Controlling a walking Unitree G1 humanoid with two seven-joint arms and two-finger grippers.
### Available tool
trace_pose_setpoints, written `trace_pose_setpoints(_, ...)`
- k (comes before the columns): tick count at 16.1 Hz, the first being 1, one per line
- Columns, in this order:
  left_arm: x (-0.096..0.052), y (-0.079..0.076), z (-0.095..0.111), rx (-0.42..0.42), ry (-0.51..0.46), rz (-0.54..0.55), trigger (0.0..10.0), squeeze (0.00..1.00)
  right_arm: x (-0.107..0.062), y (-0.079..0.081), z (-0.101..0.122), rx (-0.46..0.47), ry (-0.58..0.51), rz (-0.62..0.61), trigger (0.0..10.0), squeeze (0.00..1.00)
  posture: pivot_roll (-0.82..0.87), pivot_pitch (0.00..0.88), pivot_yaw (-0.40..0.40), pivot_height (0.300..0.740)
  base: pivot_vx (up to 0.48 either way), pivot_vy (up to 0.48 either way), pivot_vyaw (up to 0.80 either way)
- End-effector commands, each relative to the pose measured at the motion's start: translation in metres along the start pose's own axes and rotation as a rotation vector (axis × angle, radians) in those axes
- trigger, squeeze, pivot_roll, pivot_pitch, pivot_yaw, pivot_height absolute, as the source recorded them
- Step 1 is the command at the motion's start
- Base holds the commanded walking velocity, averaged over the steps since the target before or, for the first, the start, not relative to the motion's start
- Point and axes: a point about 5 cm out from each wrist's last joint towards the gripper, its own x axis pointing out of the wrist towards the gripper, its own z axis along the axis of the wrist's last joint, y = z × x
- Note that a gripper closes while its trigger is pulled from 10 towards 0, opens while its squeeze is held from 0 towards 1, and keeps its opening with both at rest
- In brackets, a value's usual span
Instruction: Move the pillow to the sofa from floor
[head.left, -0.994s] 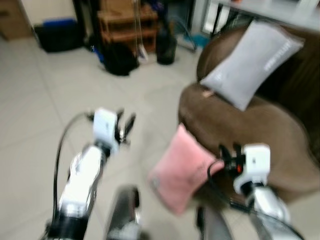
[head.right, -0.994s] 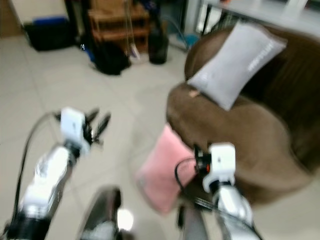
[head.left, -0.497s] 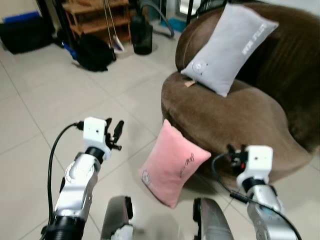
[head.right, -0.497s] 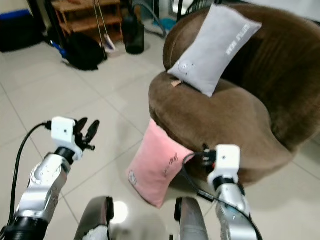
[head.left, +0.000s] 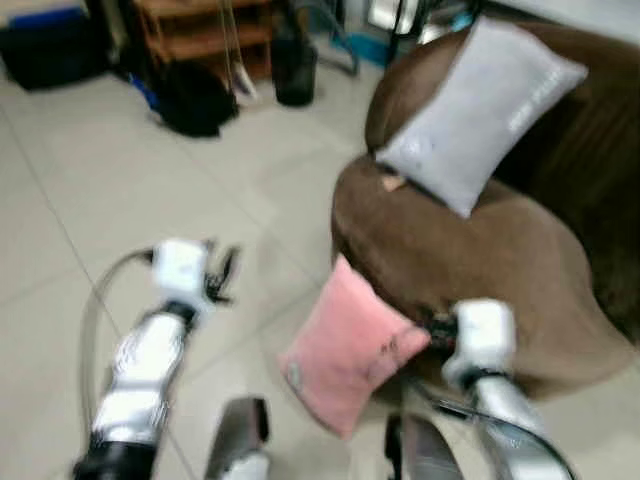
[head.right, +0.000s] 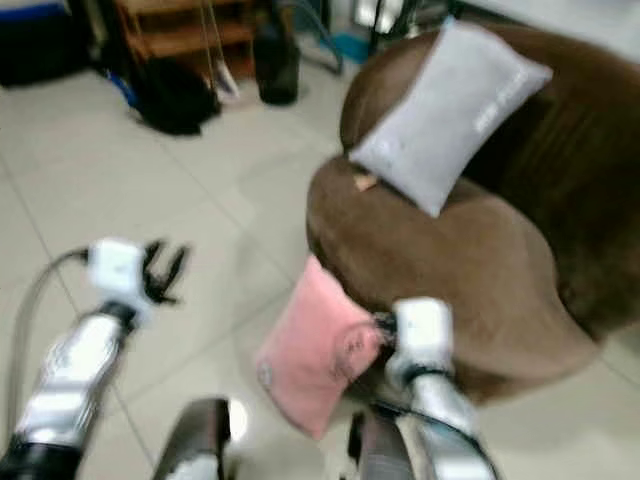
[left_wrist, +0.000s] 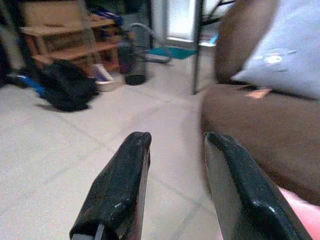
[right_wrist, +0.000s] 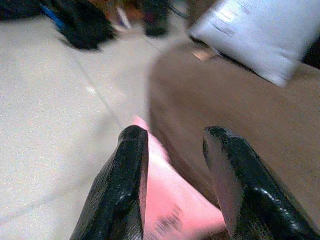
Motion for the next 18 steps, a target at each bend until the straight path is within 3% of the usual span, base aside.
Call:
trace_pose_setpoints(1, 0.0026, -0.0107, 0.0005, -0.005, -0.008, -0.030, 10.0, 0.00, -0.0057, -0.0126, -0.0058, -0.024, 0.024, -0.036, 10.0, 0.00, -0.02, 0.060, -0.009, 0.591, 0.281, 0.000, 0.80)
trace_pose_setpoints(11, 0.0022, -0.0131, -0.0024, 0.008, -0.007, -0.057, 10.0, 0.00, -0.0063, -0.0165, -0.0078, 0.021, 0.031, -0.064, 10.0, 0.00, -0.02, 0.056, -0.010, 0.591, 0.328, 0.000, 0.08)
trace_pose_setpoints(13, 0.0022, -0.0142, -0.0035, 0.009, -0.002, -0.066, 10.0, 0.00, -0.0076, -0.0172, -0.0082, 0.012, 0.030, -0.067, 10.0, 0.00, -0.02, 0.053, -0.007, 0.591, 0.412, 0.000, -0.69)
trace_pose_setpoints(18, -0.0008, -0.0206, -0.0077, 0.002, 0.009, -0.123, 10.0, 0.00, -0.0096, -0.0140, -0.0118, 0.011, 0.050, -0.039, 10.0, 0.00, -0.02, 0.047, -0.010, 0.581, 0.000, 0.000, 0.00)
